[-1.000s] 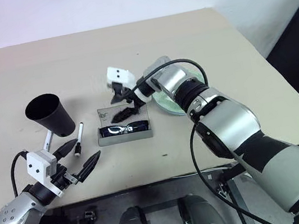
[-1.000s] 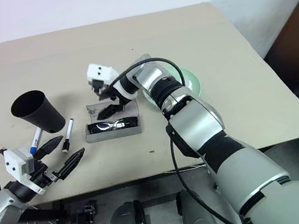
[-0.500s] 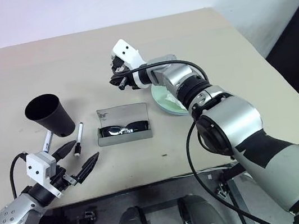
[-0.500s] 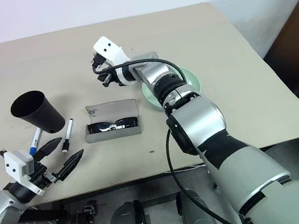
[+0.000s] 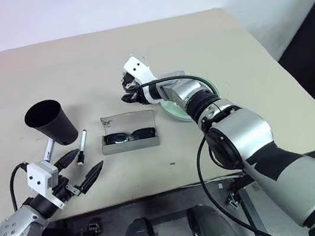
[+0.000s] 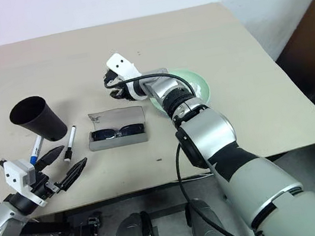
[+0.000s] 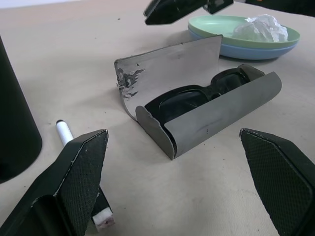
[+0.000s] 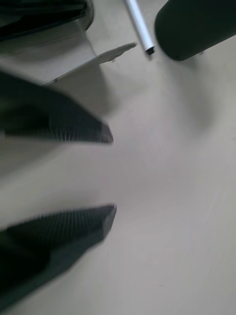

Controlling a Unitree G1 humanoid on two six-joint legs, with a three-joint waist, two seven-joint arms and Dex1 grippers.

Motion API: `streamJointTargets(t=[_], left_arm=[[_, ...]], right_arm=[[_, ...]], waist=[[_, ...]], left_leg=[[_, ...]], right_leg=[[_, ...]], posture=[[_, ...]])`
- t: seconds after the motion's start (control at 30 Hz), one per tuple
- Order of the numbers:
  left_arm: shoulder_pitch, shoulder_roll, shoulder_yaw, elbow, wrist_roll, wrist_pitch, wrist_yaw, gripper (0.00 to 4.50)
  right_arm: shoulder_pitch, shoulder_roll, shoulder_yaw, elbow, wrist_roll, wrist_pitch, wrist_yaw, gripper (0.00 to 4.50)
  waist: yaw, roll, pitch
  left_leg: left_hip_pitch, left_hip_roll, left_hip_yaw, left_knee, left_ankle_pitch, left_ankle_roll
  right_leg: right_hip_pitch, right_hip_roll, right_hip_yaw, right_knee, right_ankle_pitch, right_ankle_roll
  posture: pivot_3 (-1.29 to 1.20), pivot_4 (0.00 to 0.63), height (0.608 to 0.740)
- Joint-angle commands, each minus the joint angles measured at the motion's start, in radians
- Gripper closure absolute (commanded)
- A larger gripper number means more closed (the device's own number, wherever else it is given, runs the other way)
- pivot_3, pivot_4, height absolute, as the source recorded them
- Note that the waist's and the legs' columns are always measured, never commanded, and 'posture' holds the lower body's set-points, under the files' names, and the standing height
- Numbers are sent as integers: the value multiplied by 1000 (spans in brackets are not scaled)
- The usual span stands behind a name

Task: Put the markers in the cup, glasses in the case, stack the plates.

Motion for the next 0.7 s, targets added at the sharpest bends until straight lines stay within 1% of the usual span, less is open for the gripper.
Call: streamJointTargets(t=[0.03, 0.07, 0.27, 0.37, 0.5, 0.57, 0.7], left_arm=[[0, 2, 19, -23, 2, -20, 4, 0], [-1, 3, 20, -23, 2, -20, 4, 0], [1, 5, 32, -22, 3, -23, 9, 0], [10, 8, 47, -35, -2, -19, 16, 0], [22, 9, 69, -43, -8, -17, 24, 0], [34, 8, 84, -53, -13, -15, 29, 0], [61, -2, 112, -80, -28, -4, 46, 0]], right_arm=[[-1, 10, 27, -12, -37, -28, 5, 4105], [2, 11, 37, -11, -47, -27, 19, 4465], [28, -3, 125, -47, -93, -53, 306, 4465], [51, -11, 158, -87, -104, -55, 387, 4465], [80, -21, 162, -163, -80, -21, 453, 4465], [121, -28, 172, -245, -69, 15, 493, 4465], [258, -49, 201, -515, -30, 119, 562, 4465]], waist=[[-4, 0, 0], [-5, 0, 0], [-5, 0, 0], [-5, 0, 0], [-5, 0, 0], [-4, 0, 0], [-5, -1, -1]], left_leg=[[0, 0, 0, 0, 0, 0], [0, 0, 0, 0, 0, 0], [0, 0, 0, 0, 0, 0], [1, 0, 0, 0, 0, 0], [1, 0, 0, 0, 0, 0], [1, 0, 0, 0, 0, 0], [1, 0, 0, 0, 0, 0]], right_leg=[[0, 0, 0, 0, 0, 0], [0, 0, 0, 0, 0, 0], [0, 1, 0, 0, 0, 0], [1, 1, 0, 1, 0, 1], [1, 1, 0, 1, 0, 0], [1, 1, 0, 1, 0, 0], [1, 0, 0, 1, 0, 0]], posture=[[0, 150, 726], [0, 150, 726], [0, 150, 726], [0, 150, 726], [0, 150, 726], [0, 150, 726], [0, 150, 726]])
